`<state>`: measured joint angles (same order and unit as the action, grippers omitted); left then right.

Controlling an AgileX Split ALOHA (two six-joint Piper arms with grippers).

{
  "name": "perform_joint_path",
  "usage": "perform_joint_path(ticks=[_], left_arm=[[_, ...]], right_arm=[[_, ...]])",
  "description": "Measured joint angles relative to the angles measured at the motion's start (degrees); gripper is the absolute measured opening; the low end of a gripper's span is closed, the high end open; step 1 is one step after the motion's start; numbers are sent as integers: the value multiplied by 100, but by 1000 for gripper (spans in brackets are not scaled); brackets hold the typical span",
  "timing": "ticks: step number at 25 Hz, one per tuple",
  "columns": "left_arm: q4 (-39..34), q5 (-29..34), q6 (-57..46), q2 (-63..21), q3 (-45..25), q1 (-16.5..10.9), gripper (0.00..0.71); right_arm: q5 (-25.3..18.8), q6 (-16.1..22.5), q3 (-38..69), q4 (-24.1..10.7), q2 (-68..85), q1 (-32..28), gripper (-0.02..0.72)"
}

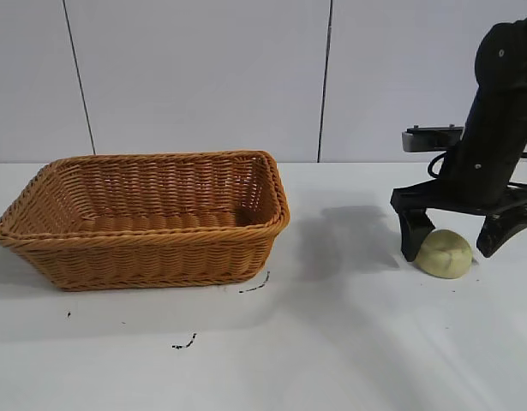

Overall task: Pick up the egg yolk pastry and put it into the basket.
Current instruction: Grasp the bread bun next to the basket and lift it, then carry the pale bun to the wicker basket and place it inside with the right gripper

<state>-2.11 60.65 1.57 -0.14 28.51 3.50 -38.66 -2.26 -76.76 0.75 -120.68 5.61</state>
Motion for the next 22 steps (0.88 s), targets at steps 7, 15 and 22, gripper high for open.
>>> perform_joint_path(ticks=[7, 15, 22], left_arm=[[0, 0, 0, 0, 0, 0, 693], [0, 0, 0, 0, 0, 0, 693], [0, 0, 0, 0, 0, 0, 693]], right_arm=[[-43, -52, -5, 0, 137, 0, 144], [-848, -84, -485, -25, 1332, 0, 139], [-1982, -88, -2058, -16, 1154, 94, 139]])
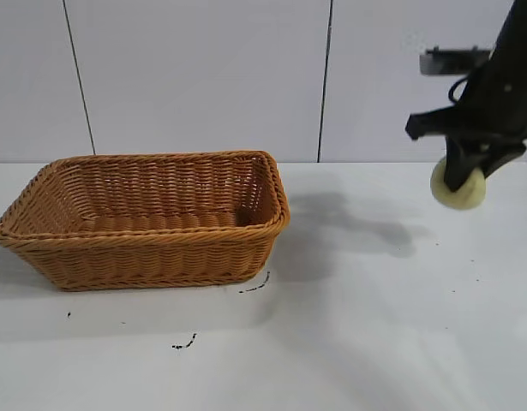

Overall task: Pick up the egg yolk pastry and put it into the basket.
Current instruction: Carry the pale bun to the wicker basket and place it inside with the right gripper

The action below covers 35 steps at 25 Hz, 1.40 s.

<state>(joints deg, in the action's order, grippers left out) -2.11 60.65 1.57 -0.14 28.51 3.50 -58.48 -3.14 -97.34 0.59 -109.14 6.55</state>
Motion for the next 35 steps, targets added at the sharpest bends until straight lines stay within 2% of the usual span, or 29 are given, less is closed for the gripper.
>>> perform_joint_path(ticks=[7, 14, 18, 20, 25, 32, 34, 35], left_arm=[[0, 0, 0, 0, 0, 0, 693], [0, 0, 0, 0, 0, 0, 693], [0, 0, 0, 0, 0, 0, 693], [0, 0, 0, 0, 0, 0, 693], [0, 0, 0, 0, 0, 0, 693], [0, 0, 0, 0, 0, 0, 693], [0, 0, 0, 0, 0, 0, 693], [0, 0, 0, 0, 0, 0, 693]], right_arm=[[-567, 6, -1513, 1, -865, 914, 139], [-601, 65, -3003, 25, -1785, 2193, 139], [-592, 71, -3435, 39, -2343, 2734, 139], [-427, 71, -3497, 53, -2603, 2968, 139], [312, 89, -3503, 84, -3169, 3212, 139], [634, 87, -3503, 104, -3727, 3217, 144], [634, 90, -3503, 179, -3758, 3217, 190], [634, 90, -3503, 236, -3758, 3217, 241]])
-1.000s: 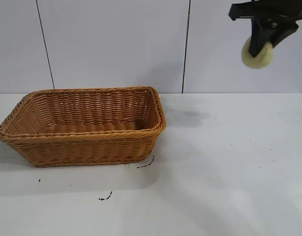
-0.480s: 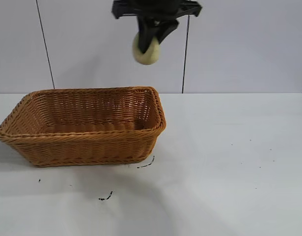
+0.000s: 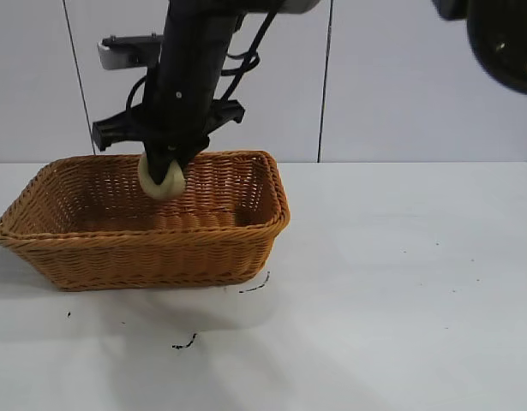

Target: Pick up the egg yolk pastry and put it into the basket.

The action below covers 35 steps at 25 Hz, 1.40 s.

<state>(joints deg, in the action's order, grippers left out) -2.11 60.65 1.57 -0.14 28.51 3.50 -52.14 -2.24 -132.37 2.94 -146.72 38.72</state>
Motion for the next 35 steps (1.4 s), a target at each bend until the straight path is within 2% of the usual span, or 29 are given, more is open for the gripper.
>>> perform_joint_path(ticks=[1, 4, 7, 10, 14, 29, 35], left_arm=[[0, 0, 0, 0, 0, 0, 693], [0, 0, 0, 0, 0, 0, 693], [0, 0, 0, 0, 0, 0, 693], [0, 0, 0, 0, 0, 0, 693], [0, 0, 0, 0, 0, 0, 693], [0, 0, 0, 0, 0, 0, 693], [0, 0, 0, 0, 0, 0, 693]], right_arm=[[5, 0, 0, 45, 14, 0, 299], [13, 0, -7, 95, 91, 0, 568], [-9, 0, -7, 14, 310, 0, 666], [-77, 49, -7, -170, 724, -45, 687], [-203, 224, -38, -241, 1158, -385, 689], [-1125, 278, -38, -294, 1257, -3238, 695], [-1697, 278, -38, -294, 1257, -3752, 695]])
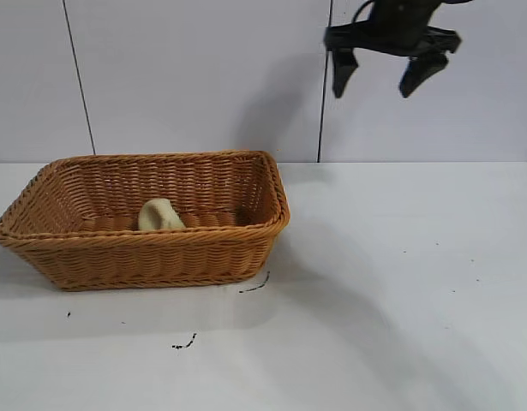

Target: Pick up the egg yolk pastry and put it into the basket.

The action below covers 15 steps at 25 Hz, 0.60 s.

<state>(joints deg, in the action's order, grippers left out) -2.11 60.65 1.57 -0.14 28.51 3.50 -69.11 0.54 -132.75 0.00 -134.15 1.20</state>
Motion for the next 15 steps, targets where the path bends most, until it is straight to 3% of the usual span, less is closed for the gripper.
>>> perform_joint_path(ticks=[7, 15], left_arm=[[0, 0, 0, 0, 0, 0, 693], [0, 0, 0, 0, 0, 0, 693]], right_arm=[[-18, 28, 249, 0, 270, -18, 695], [-1, 5, 2745, 0, 2287, -18, 695]])
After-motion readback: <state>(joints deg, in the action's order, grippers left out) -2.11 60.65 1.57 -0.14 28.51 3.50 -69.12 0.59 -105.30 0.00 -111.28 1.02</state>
